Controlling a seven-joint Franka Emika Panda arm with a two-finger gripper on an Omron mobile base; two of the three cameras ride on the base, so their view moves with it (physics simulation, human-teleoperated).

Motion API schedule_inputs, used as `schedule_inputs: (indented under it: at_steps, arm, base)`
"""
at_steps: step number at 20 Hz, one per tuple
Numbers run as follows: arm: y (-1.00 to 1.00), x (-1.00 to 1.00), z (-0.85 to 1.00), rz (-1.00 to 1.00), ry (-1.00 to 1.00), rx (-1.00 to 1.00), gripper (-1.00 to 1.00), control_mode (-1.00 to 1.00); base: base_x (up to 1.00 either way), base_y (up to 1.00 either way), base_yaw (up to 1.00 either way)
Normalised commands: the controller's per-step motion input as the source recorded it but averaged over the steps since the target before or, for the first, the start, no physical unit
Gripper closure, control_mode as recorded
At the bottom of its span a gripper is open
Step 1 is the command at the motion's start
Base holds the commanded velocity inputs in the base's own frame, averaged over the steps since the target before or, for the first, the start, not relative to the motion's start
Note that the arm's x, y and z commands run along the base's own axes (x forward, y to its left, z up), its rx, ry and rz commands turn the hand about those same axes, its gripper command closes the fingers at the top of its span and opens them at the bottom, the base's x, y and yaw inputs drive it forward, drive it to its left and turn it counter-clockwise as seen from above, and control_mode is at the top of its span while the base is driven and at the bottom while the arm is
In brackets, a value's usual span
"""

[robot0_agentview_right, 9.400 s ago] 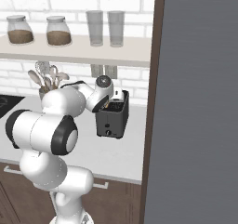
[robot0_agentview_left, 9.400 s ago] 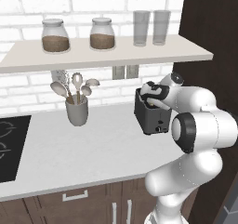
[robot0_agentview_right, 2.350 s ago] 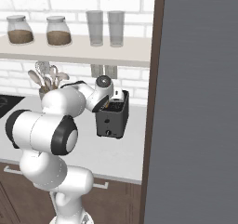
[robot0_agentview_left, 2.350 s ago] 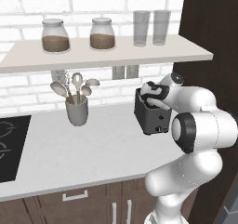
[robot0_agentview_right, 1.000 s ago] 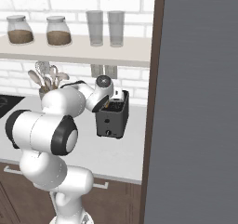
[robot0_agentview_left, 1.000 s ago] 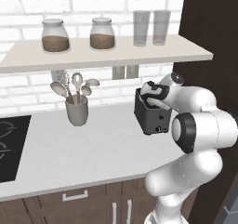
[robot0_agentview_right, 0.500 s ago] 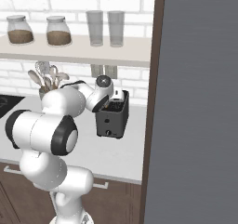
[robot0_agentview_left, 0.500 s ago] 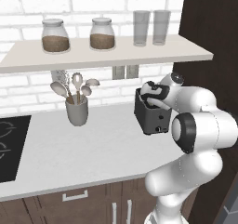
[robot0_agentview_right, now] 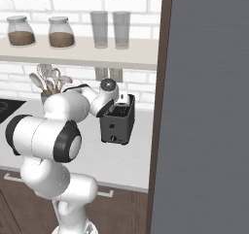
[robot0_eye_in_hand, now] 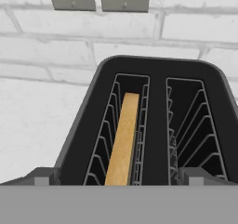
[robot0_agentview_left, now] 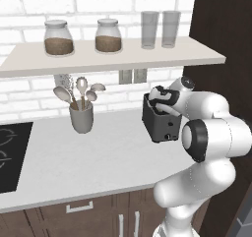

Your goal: Start the toaster. Once the lever pops up, take the bread to the plate on the dining counter.

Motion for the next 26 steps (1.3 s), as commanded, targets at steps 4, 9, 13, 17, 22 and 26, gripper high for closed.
schedule_inputs:
  at_steps: [4, 9, 13, 17, 22, 26]
  arm:
    - [0.0, -0.02, 0.0, 0.0, 0.0, 0.0, -1.0, -1.0]
    - [0.0, 0.0, 0.0, 0.0, 0.0, 0.0, -1.0, -1.0]
    - [0.0, 0.0, 0.0, 0.0, 0.0, -0.01, -1.0, -1.0]
    - [0.0, 0.0, 0.0, 0.0, 0.01, -0.01, 1.0, -1.0]
    - [0.0, 0.0, 0.0, 0.0, 0.0, 0.0, 1.0, -1.0]
    - [0.0, 0.0, 0.0, 0.0, 0.0, 0.0, 1.0, -1.0]
  base:
    - [0.0, 0.0, 0.0]
    - [0.0, 0.0, 0.0]
    - [0.0, 0.0, 0.0]
    - [0.0, 0.0, 0.0]
    - [0.0, 0.0, 0.0]
    - [0.0, 0.0, 0.0]
